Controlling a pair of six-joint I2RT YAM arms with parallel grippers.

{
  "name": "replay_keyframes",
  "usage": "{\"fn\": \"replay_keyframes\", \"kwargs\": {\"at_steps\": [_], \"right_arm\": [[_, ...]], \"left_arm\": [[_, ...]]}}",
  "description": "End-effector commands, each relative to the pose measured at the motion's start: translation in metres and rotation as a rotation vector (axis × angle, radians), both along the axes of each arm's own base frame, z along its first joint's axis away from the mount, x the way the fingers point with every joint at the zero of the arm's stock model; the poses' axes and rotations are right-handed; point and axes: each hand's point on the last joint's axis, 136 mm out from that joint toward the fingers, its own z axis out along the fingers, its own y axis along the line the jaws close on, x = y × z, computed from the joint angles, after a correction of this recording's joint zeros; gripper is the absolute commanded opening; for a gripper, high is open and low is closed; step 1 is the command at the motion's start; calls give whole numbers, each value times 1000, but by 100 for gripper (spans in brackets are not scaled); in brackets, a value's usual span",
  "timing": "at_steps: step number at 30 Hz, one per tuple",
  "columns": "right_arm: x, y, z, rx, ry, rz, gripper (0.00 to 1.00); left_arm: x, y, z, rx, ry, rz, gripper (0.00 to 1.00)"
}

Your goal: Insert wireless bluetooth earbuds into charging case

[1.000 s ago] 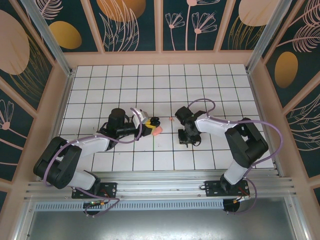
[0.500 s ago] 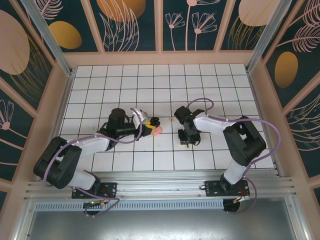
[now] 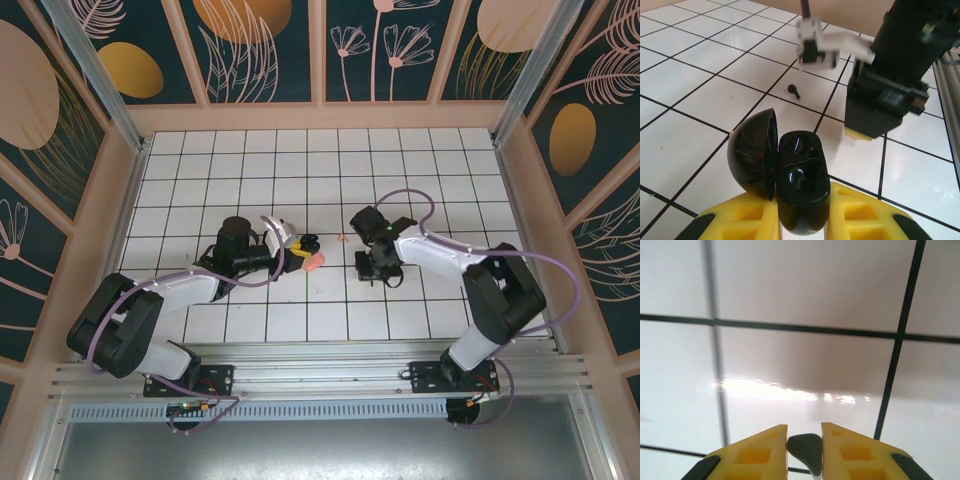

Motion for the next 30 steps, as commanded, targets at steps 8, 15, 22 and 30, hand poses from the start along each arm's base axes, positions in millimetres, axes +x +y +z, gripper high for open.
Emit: {"fn": "replay_keyframes", "kwargs": {"at_steps": [8,15,22,30], "right_arm": [[42,81,133,416,-545,152,20],[27,99,192,607,-777,281,20],[15,119,197,649,-807,404,20],[17,130,188,646,-806,445,20]], "left_arm": [[2,-11,12,-63,-11,-33,20],[4,-14,18,-83,-17,-43,20],[4,-16,25,-102,-23,-55,20],[1,-15,31,-124,-25,-59,19]]}}
